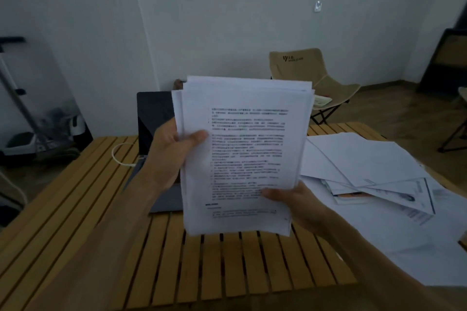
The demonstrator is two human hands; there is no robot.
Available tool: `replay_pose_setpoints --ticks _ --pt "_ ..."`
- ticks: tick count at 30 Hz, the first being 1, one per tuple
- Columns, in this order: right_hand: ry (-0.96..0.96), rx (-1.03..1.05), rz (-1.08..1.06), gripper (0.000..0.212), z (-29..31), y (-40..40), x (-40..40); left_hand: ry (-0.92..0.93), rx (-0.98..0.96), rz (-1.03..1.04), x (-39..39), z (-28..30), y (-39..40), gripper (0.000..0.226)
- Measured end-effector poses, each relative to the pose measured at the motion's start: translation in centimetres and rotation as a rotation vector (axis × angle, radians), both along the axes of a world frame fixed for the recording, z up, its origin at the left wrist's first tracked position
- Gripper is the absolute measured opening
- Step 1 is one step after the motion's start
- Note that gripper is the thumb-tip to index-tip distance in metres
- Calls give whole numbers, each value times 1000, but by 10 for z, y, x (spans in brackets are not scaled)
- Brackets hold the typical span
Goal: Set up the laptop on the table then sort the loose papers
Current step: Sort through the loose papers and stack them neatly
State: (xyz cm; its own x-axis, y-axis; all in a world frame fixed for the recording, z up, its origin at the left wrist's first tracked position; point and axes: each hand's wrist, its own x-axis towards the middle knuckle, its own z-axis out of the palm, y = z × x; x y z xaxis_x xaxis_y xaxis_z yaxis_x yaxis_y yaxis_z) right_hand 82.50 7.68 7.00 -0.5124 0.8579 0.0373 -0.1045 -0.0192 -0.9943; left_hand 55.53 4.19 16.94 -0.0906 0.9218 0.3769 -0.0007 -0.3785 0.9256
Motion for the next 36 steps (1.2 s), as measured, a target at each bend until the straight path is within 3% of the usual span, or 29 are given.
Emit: replay_pose_setpoints --ticks 3,9,14,16,21,26,28,32,33,36 --pt "-30 96 -58 44 2 -3 -2 1 39 24 -5 12 -12 39" --pt "-172 58 -40 56 -17 -14 -9 -57 -63 19 -4 -4 -23 24" --pt "-153 98 -121 40 -16 -13 -17 -51 -46 25 -4 1 -15 34" --pt "-183 84 -121 39 -19 -10 -14 -56 -53 9 -11 -6 -15 41" --pt "-265 -34 -109 43 -43 -17 -17 -83 -139 28 0 -31 -14 30" --pt "-360 103 -294 17 -16 -4 -5 -29 -74 72 -10 -16 -18 33" --pt "-474 204 -419 14 7 3 7 99 20 170 -34 7 -22 32" --pt "-716 402 -500 25 61 8 19 662 6 124 -42 50 -24 34" --pt "-771 454 -496 26 75 9 19 694 -30 93 -38 52 -23 37" --pt "-858 588 -460 26 113 5 21 556 -59 139 -35 41 -28 35"
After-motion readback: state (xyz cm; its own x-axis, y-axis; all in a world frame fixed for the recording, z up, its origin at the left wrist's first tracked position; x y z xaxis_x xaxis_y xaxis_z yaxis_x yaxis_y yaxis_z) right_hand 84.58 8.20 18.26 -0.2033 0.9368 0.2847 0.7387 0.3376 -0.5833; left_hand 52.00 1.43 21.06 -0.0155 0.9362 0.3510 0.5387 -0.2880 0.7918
